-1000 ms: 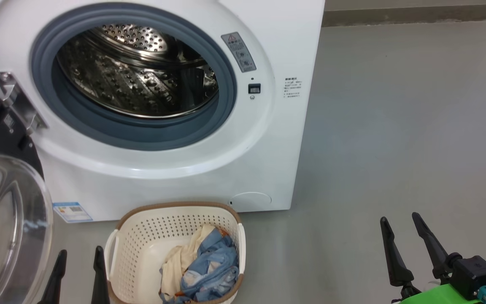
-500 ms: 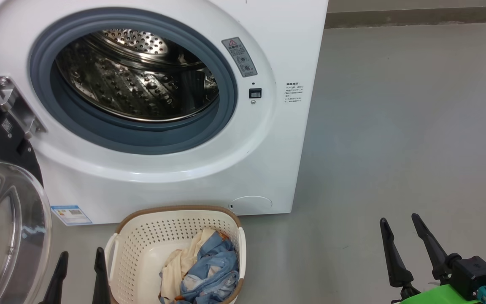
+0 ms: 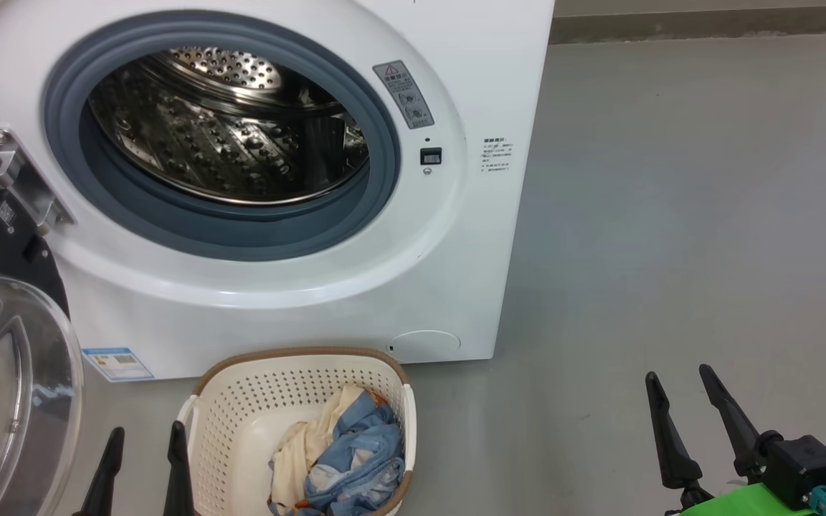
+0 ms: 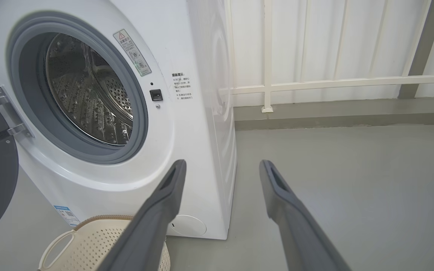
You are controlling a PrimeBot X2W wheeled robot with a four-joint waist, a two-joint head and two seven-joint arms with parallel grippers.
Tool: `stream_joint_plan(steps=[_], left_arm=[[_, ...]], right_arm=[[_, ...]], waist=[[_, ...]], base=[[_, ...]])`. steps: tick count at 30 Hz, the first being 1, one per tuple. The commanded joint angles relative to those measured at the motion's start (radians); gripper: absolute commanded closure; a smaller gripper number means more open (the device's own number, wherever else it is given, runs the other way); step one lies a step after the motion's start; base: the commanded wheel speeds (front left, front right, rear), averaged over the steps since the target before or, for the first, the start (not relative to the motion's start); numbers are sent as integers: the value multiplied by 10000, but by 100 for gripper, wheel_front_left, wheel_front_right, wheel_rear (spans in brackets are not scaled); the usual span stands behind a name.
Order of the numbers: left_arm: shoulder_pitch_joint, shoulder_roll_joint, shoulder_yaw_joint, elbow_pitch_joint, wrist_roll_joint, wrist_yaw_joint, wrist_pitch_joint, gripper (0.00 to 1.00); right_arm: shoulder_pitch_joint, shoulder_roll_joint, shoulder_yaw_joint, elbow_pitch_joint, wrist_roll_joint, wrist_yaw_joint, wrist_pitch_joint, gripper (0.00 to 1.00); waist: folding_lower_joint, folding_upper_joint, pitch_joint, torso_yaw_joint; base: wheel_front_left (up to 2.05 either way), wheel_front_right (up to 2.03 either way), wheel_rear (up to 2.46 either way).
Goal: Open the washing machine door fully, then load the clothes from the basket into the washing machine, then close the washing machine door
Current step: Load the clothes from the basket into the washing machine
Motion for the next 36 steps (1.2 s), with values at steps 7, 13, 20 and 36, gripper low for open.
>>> stream_joint_plan(steps=[7,13,20,36], left_arm=[[-353,124,296,-208,-22,-80,-51,0],[-425,124,222,-172,-99,-71,-51,0],[-741,124,42,106,-329,-133,-51,0],[-2598,123,-604,1666,-453,-497,-51,0]], right_arm=[[-326,-43,264,-147,-146,29,-120,0],[-381,-43,293,-53,-176,29,-120,0],[-564,-43,240,135,10,29,-120,0],[-1372,-43,407,314,198,29,-120,0]], waist=[[0,0,85,-5],[0,0,386,-39],[0,0,1039,-109],[0,0,3469,-710]], base=[[0,0,0],[0,0,0],[0,0,0],[0,0,0]])
